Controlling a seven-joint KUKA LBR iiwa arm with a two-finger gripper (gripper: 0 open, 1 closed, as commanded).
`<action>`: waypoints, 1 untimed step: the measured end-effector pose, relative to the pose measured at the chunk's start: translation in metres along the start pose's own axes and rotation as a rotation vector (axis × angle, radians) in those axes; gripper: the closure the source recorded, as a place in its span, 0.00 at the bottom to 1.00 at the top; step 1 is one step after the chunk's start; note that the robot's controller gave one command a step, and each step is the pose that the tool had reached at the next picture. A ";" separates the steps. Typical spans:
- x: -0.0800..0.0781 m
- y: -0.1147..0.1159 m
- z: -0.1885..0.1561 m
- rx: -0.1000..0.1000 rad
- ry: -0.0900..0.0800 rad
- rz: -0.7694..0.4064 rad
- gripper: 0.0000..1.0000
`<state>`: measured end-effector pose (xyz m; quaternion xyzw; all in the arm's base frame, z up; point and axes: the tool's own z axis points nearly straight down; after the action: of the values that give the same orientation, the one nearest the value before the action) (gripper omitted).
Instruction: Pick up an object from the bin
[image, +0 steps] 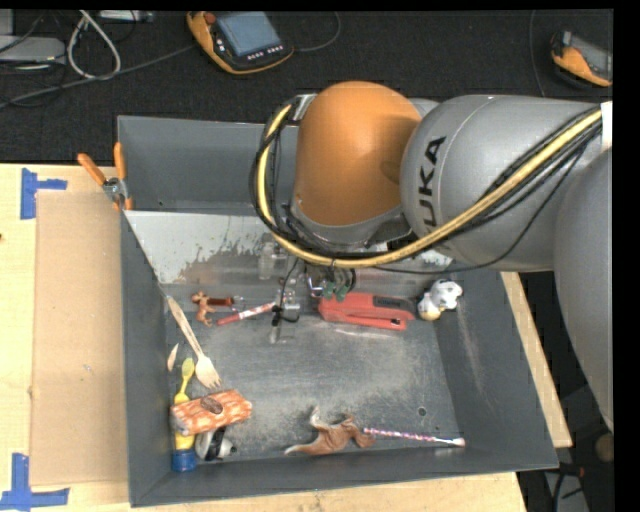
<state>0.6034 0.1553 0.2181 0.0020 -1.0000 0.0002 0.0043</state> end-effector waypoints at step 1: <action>-0.001 -0.001 -0.005 -0.001 -0.008 0.004 0.00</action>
Offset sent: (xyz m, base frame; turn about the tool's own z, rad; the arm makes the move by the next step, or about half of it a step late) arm -0.0185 -0.1306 -0.0348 0.1220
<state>0.6049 0.1541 0.2232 0.0000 -1.0000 -0.0004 0.0003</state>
